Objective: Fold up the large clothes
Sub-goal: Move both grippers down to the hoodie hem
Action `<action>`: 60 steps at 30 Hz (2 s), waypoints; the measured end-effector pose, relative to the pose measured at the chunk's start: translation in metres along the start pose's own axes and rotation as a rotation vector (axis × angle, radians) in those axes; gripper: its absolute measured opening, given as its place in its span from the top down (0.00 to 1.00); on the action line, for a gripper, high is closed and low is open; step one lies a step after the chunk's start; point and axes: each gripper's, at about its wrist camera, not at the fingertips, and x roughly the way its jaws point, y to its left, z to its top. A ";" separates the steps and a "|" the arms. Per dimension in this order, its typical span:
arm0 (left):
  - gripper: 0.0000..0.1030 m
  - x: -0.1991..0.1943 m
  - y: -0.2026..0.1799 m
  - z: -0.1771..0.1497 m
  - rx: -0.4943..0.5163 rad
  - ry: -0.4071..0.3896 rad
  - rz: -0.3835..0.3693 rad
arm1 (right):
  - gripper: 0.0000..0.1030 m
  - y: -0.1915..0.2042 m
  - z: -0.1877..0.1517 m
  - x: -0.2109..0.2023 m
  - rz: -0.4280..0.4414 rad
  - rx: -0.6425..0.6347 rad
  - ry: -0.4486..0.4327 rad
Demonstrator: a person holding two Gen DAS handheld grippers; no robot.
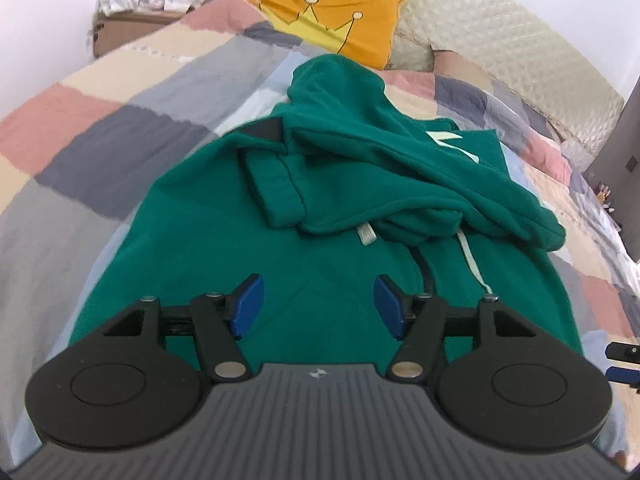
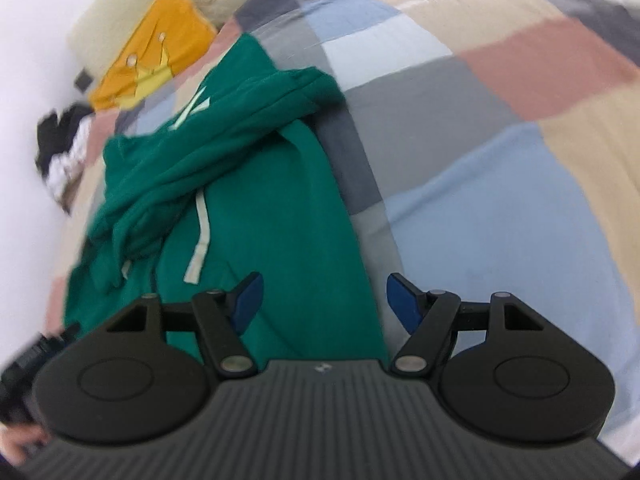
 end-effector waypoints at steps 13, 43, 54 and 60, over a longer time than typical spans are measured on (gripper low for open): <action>0.26 -0.066 0.030 0.005 0.084 -0.010 0.169 | 0.31 -0.032 -0.006 0.006 0.008 0.120 0.035; 0.26 -0.046 0.115 -0.017 -0.255 0.241 0.233 | 0.31 -0.044 -0.019 0.044 0.111 0.232 0.261; 0.26 -0.032 0.136 -0.026 -0.396 0.315 0.182 | 0.31 -0.015 -0.029 0.029 0.344 0.164 0.291; 0.27 -0.031 0.142 -0.028 -0.452 0.328 0.150 | 0.31 -0.014 -0.035 0.030 0.302 0.159 0.301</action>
